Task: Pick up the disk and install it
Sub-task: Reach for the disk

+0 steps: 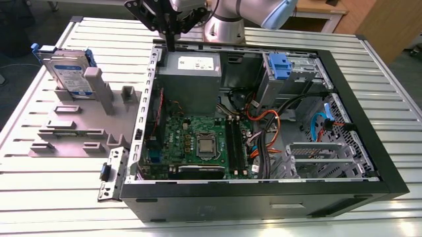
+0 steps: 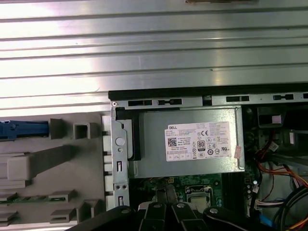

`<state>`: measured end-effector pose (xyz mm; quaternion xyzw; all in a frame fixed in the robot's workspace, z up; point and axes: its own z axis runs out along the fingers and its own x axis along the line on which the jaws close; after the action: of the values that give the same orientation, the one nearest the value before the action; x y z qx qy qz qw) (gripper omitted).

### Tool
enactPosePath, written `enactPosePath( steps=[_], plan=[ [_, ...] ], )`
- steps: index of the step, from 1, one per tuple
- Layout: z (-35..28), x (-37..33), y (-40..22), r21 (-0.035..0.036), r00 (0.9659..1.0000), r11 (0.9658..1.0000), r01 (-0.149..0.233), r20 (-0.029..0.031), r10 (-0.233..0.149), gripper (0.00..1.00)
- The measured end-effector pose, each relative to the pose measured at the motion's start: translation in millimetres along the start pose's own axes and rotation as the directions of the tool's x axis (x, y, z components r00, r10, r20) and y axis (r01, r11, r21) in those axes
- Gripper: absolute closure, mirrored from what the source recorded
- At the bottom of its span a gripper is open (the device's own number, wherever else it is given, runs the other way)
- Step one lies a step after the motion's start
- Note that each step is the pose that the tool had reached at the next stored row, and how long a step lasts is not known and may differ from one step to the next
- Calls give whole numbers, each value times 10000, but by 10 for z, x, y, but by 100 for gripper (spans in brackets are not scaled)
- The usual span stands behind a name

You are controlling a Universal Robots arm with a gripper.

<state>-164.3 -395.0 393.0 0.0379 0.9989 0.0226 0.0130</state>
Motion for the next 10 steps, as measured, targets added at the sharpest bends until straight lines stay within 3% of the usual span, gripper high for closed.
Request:
enactPosePath(
  steps=[10],
  plan=[
    [-2, 69, -4, 0, 10000, 10000, 1, 0, -1, 89]
  ],
)
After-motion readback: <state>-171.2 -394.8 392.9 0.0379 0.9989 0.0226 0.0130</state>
